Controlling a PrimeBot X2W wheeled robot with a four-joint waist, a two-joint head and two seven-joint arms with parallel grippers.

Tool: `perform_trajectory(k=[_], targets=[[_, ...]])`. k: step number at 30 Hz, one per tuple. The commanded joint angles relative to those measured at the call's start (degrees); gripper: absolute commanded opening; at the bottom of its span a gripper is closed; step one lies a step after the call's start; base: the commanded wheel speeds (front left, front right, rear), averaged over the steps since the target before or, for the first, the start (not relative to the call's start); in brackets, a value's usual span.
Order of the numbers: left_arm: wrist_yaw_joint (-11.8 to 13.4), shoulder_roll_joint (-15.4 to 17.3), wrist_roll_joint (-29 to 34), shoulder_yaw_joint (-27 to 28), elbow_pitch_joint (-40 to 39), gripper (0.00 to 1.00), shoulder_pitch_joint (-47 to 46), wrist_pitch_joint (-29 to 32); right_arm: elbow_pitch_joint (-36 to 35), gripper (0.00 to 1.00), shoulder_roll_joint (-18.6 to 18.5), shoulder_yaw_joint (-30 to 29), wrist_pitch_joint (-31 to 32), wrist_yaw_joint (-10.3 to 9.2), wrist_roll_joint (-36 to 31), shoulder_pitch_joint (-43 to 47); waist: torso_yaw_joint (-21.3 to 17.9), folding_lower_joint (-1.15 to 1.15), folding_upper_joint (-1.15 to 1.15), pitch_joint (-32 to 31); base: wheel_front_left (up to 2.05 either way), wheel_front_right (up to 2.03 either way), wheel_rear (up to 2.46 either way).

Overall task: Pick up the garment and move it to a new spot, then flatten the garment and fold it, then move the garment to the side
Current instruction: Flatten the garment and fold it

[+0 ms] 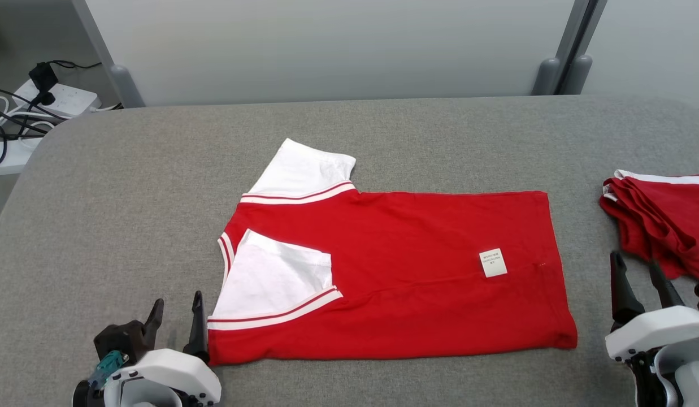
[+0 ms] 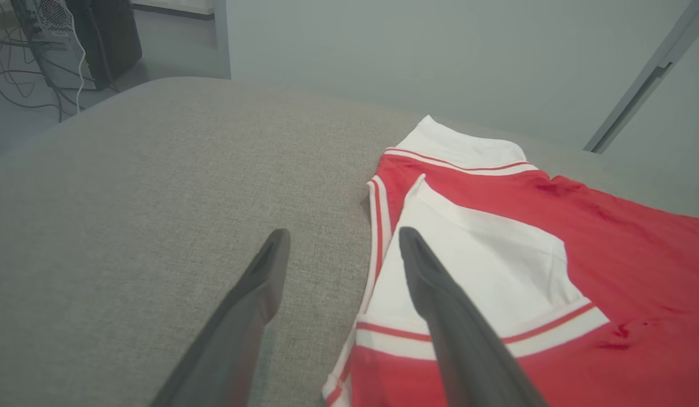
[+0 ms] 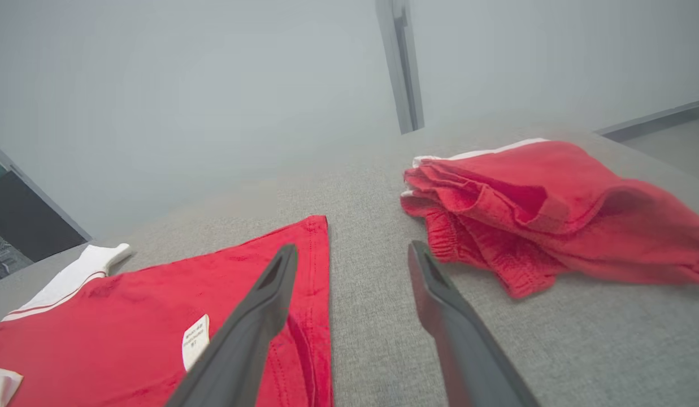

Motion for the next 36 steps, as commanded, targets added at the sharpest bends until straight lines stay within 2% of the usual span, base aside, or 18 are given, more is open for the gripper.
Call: perform_trajectory(k=[1,5,14,25,36], targets=[[-0.29,1.33,0.92,1.15,-2.88,1.0,-1.93,-0.34,-3.3,1.0,0.52,-0.88,-0.34,0.24,-3.38,-1.92,0.09,0.0,0.0,0.6,0.0,0.0,0.0],[-0.8,1.33,1.57,-0.05,-5.17,1.0,-3.74,-0.34,-5.07,1.0,2.27,-2.92,-0.34,0.24,-7.55,-3.74,0.34,0.0,0.0,2.19,0.0,0.0,0.0],[-1.88,1.33,2.86,-1.98,-6.54,1.0,-8.77,-0.34,-3.84,1.0,3.95,-2.74,-0.34,0.24,-10.7,-10.1,0.73,0.0,0.0,7.69,0.0,0.0,0.0],[-3.01,1.33,2.3,-6.49,-9.32,1.0,-14.55,-0.34,5.95,1.0,0.49,-1.53,-0.35,0.24,-11.11,-23.23,3.03,0.0,0.0,16.86,0.0,0.0,0.0],[-3.01,1.33,1.83,-8.4,-11.63,1.0,-15.98,-0.34,15.37,1.0,-1.42,1.26,-0.35,0.24,-7.94,-29.25,5.06,0.0,0.0,21.53,0.0,0.0,0.0]])
